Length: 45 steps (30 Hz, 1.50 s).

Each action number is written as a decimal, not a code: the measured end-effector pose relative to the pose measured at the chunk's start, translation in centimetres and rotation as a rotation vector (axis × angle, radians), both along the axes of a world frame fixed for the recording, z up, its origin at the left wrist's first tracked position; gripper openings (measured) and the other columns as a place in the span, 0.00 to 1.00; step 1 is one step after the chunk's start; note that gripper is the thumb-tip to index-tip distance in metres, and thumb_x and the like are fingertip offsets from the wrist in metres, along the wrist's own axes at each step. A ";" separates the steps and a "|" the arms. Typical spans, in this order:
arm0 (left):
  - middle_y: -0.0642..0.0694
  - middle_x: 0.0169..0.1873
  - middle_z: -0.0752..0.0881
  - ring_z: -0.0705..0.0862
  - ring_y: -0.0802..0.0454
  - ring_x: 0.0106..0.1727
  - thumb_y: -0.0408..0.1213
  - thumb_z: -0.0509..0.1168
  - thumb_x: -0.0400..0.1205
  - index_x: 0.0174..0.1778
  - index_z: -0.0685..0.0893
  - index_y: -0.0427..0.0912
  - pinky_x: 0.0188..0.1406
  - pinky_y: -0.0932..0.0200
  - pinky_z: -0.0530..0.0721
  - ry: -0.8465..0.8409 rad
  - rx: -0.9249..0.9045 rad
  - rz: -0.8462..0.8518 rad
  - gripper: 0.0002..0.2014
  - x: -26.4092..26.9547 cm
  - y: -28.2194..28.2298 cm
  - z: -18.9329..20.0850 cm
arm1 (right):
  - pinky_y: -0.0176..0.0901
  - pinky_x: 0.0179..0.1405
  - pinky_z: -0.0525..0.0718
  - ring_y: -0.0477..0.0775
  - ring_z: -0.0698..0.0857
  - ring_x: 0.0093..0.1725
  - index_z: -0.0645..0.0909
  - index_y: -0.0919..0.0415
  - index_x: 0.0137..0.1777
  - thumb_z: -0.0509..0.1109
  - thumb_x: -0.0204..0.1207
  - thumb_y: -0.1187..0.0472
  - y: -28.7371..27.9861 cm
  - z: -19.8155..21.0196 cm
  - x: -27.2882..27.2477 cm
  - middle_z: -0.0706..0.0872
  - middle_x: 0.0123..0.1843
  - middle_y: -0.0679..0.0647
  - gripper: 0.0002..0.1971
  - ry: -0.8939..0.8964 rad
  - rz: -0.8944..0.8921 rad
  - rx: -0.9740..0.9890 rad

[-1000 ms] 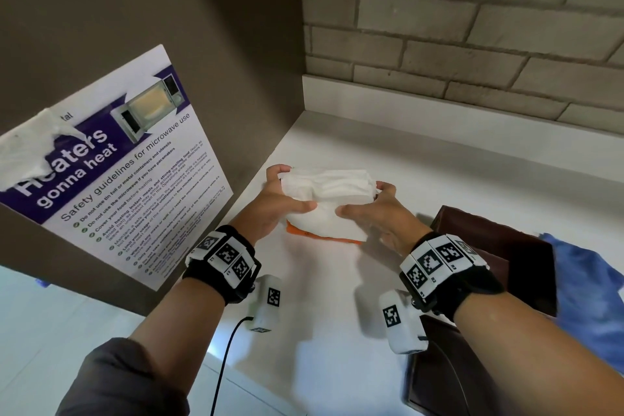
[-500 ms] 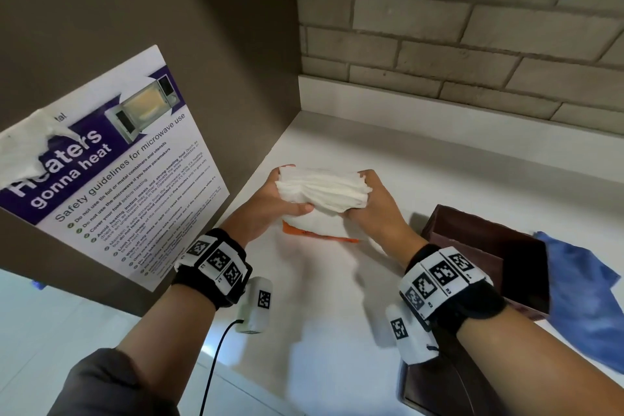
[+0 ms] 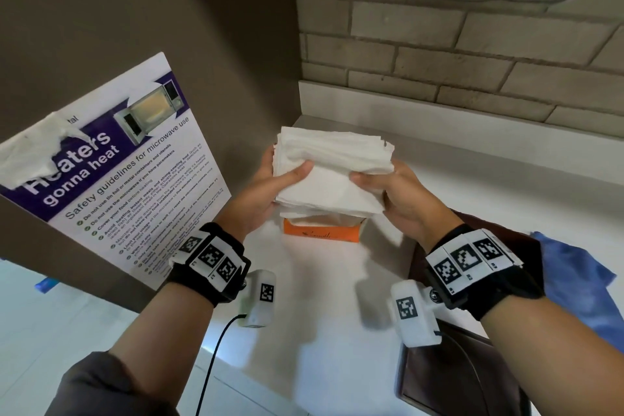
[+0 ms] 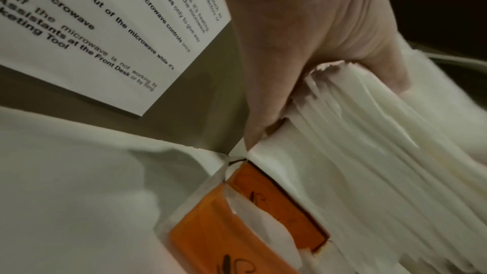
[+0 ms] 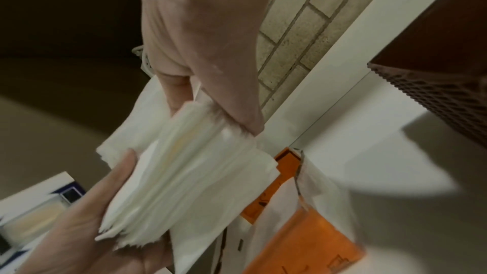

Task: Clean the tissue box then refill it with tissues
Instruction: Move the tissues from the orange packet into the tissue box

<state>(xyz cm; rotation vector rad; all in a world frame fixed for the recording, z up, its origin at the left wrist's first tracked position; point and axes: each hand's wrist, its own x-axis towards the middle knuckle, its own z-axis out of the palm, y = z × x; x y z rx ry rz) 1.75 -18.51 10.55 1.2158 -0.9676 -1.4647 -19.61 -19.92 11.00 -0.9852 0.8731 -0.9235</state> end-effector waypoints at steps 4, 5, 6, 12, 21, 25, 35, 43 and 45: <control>0.48 0.60 0.89 0.90 0.51 0.58 0.36 0.70 0.82 0.69 0.77 0.51 0.54 0.55 0.89 0.071 0.047 0.010 0.20 -0.7 0.6 1.6 | 0.48 0.58 0.87 0.59 0.87 0.62 0.78 0.63 0.69 0.70 0.75 0.70 0.3 0.9 -0.7 0.89 0.62 0.57 0.21 -0.015 0.015 0.078; 0.47 0.61 0.90 0.90 0.50 0.60 0.37 0.70 0.82 0.70 0.78 0.50 0.56 0.54 0.89 0.089 0.052 0.007 0.20 -0.9 0.7 1.8 | 0.49 0.59 0.86 0.59 0.87 0.62 0.79 0.64 0.68 0.71 0.75 0.69 0.4 1.2 -0.8 0.89 0.62 0.58 0.21 -0.014 0.018 0.094; 0.46 0.62 0.90 0.90 0.49 0.61 0.38 0.71 0.82 0.71 0.79 0.48 0.56 0.53 0.89 0.103 0.062 0.007 0.20 -1.2 0.9 2.1 | 0.48 0.58 0.86 0.59 0.87 0.62 0.79 0.65 0.68 0.71 0.76 0.67 0.6 1.4 -0.9 0.89 0.62 0.58 0.20 -0.018 0.016 0.107; 0.45 0.56 0.93 0.91 0.47 0.58 0.37 0.71 0.82 0.65 0.85 0.44 0.53 0.54 0.91 0.161 0.068 0.038 0.15 -3.2 1.5 3.2 | 0.52 0.66 0.82 0.59 0.86 0.64 0.81 0.64 0.68 0.70 0.79 0.58 2.2 3.1 -2.3 0.87 0.65 0.60 0.19 -0.126 0.003 0.189; 0.43 0.60 0.91 0.91 0.47 0.59 0.49 0.65 0.82 0.70 0.81 0.42 0.50 0.51 0.92 0.324 0.111 -0.124 0.23 -7.7 2.9 4.0 | 0.53 0.62 0.86 0.56 0.88 0.61 0.81 0.60 0.69 0.71 0.78 0.56 4.9 3.7 -7.8 0.89 0.62 0.56 0.20 -0.089 -0.162 0.194; 0.37 0.72 0.83 0.85 0.38 0.68 0.34 0.77 0.75 0.79 0.72 0.46 0.60 0.42 0.89 0.478 0.166 -0.341 0.36 -9.5 4.1 2.3 | 0.61 0.64 0.83 0.60 0.86 0.65 0.77 0.56 0.72 0.71 0.78 0.57 5.9 3.2 -10.6 0.87 0.66 0.57 0.22 -0.177 -0.244 0.213; 0.37 0.68 0.83 0.87 0.41 0.62 0.13 0.55 0.83 0.84 0.61 0.58 0.52 0.44 0.91 0.311 0.143 -0.313 0.40 -13.8 4.4 1.1 | 0.51 0.48 0.90 0.57 0.88 0.61 0.77 0.56 0.73 0.65 0.82 0.59 8.5 3.2 -15.2 0.88 0.64 0.57 0.19 -0.314 -0.306 0.273; 0.44 0.44 0.95 0.91 0.43 0.53 0.11 0.54 0.82 0.79 0.66 0.55 0.55 0.43 0.90 0.273 0.116 -0.285 0.38 -15.3 4.1 1.1 | 0.46 0.42 0.91 0.54 0.92 0.47 0.87 0.59 0.53 0.63 0.81 0.63 9.1 4.0 -17.0 0.93 0.48 0.57 0.10 -0.199 -0.262 0.243; 0.43 0.44 0.95 0.91 0.42 0.52 0.14 0.54 0.84 0.78 0.68 0.52 0.55 0.42 0.90 0.292 0.120 -0.272 0.33 -15.5 4.1 1.0 | 0.45 0.42 0.91 0.54 0.92 0.46 0.85 0.60 0.53 0.63 0.80 0.64 8.8 4.0 -17.3 0.93 0.48 0.57 0.09 -0.147 -0.251 0.236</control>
